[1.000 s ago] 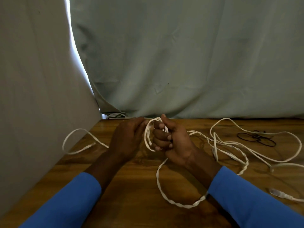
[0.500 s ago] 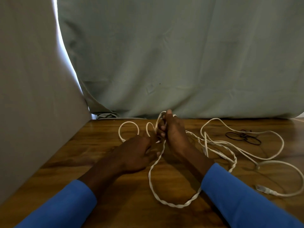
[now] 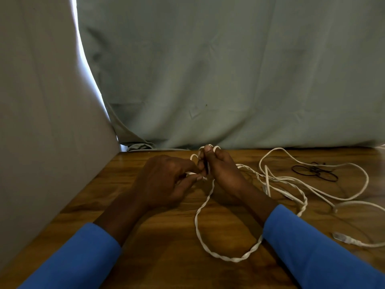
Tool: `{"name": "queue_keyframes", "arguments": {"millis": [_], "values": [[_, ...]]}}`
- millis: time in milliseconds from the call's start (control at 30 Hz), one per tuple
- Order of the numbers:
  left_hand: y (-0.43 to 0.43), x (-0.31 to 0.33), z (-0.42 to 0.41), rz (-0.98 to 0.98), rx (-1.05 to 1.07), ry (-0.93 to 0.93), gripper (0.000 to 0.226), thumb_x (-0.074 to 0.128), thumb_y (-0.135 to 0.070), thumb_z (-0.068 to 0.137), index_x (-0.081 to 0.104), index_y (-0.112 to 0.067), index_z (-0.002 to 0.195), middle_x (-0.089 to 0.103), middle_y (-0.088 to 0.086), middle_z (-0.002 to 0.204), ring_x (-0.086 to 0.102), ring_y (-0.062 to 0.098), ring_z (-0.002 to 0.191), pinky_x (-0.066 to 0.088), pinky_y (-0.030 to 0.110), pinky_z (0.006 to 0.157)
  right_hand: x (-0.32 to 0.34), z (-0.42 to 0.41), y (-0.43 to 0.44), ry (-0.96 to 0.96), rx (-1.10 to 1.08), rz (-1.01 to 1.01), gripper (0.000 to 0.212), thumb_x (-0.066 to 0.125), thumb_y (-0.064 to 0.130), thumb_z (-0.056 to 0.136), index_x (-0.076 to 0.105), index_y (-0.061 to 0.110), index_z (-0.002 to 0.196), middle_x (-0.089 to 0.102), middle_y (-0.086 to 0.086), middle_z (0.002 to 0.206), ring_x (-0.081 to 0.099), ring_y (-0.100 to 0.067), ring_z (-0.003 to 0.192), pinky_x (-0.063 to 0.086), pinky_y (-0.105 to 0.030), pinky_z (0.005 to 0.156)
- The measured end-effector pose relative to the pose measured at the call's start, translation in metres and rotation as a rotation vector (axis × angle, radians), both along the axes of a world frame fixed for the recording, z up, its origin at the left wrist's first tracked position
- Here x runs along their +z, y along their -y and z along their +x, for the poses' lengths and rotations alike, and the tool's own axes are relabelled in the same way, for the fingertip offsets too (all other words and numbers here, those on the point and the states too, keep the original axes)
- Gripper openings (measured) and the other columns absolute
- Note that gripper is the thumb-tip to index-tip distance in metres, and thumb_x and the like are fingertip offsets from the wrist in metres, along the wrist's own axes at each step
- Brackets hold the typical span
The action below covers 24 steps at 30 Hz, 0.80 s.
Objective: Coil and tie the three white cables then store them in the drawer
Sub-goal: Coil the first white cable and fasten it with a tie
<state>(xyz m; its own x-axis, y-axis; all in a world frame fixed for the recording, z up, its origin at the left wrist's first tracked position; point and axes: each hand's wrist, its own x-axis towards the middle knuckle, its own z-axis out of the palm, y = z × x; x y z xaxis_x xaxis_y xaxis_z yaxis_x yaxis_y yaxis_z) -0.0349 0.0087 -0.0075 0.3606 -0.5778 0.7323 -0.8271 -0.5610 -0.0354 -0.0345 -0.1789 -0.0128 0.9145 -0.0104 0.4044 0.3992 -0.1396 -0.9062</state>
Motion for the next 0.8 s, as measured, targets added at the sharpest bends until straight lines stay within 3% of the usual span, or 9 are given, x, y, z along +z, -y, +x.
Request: {"name": "queue_keyframes", "arguments": {"millis": [100,200,267,367,433,500,633,700,800], "values": [[0.007,0.001,-0.006,-0.016,-0.072,0.002,0.014,0.068,-0.042,0.094,0.078,-0.032,0.096,0.064,-0.013,0.062,0.053,0.002,0.053,0.040,0.026,0.049,0.002,-0.005,-0.001,-0.151,0.082,0.181,0.039,0.041,0.035,0.111,0.059,0.002,0.101,0.064,-0.011,0.078,0.062,-0.019,0.072,0.052,-0.027,0.065],[0.008,0.002,-0.007,-0.065,-0.055,0.067,0.017,0.068,-0.041,0.094,0.079,-0.029,0.095,0.066,-0.017,0.069,0.054,0.001,0.056,0.040,0.021,0.052,-0.001,-0.014,-0.001,-0.159,0.069,-0.019,0.043,0.041,0.038,0.111,0.063,0.002,0.110,0.070,-0.017,0.087,0.066,-0.026,0.080,0.054,-0.024,0.064],[0.003,0.004,-0.004,-0.136,-0.024,0.114,0.017,0.073,-0.042,0.091,0.079,-0.026,0.093,0.052,-0.024,0.069,0.046,-0.002,0.058,0.033,0.011,0.058,-0.003,-0.022,-0.007,-0.231,0.157,-0.033,0.036,0.041,0.036,0.111,0.060,0.007,0.102,0.064,-0.016,0.073,0.060,-0.028,0.064,0.051,-0.028,0.052],[-0.007,0.007,-0.001,-0.182,0.034,0.149,0.026,0.077,-0.048,0.087,0.076,-0.022,0.090,0.042,-0.023,0.068,0.044,0.000,0.056,0.038,0.019,0.054,-0.006,-0.017,-0.013,-0.261,0.260,0.015,0.047,0.036,0.037,0.112,0.057,0.006,0.084,0.044,-0.009,0.056,0.041,-0.017,0.044,0.040,-0.028,0.049],[-0.011,0.010,-0.001,-0.234,0.063,0.176,0.026,0.079,-0.044,0.087,0.073,-0.018,0.089,0.045,-0.021,0.069,0.048,0.003,0.056,0.039,0.019,0.055,-0.005,-0.012,-0.014,-0.260,0.322,0.073,0.054,0.032,0.043,0.112,0.058,0.008,0.079,0.038,-0.003,0.050,0.033,-0.012,0.039,0.036,-0.026,0.048],[-0.015,0.014,0.000,-0.316,0.095,0.198,0.022,0.079,-0.036,0.090,0.070,-0.015,0.091,0.052,-0.018,0.074,0.051,0.002,0.059,0.037,0.008,0.059,-0.001,-0.012,-0.016,-0.260,0.389,0.085,0.062,0.025,0.050,0.110,0.055,0.007,0.077,0.036,0.002,0.045,0.029,-0.009,0.036,0.031,-0.024,0.048],[-0.025,0.010,0.010,-0.360,0.145,0.142,0.017,0.072,-0.034,0.095,0.068,-0.018,0.094,0.063,-0.010,0.074,0.054,0.004,0.061,0.037,0.007,0.061,0.000,-0.017,-0.021,-0.315,0.559,0.152,0.058,0.022,0.048,0.108,0.047,0.009,0.074,0.033,0.006,0.042,0.026,-0.005,0.033,0.009,-0.038,0.056],[-0.027,0.003,0.017,-0.364,0.161,0.055,0.018,0.062,-0.038,0.101,0.067,-0.022,0.099,0.065,-0.009,0.076,0.056,0.002,0.064,0.038,0.008,0.061,-0.001,-0.016,-0.022,-0.332,0.660,0.225,0.055,0.028,0.051,0.106,0.048,0.010,0.074,0.032,0.005,0.044,0.027,-0.005,0.032,0.013,-0.031,0.048],[-0.028,-0.007,0.029,-0.383,0.210,-0.085,0.024,0.049,-0.043,0.106,0.065,-0.024,0.104,0.061,-0.012,0.073,0.056,0.000,0.064,0.040,0.017,0.058,0.001,-0.016,-0.021,-0.348,0.740,0.332,0.051,0.032,0.050,0.103,0.050,0.013,0.073,0.032,0.006,0.043,0.027,-0.007,0.031,0.037,-0.025,0.045]]}}
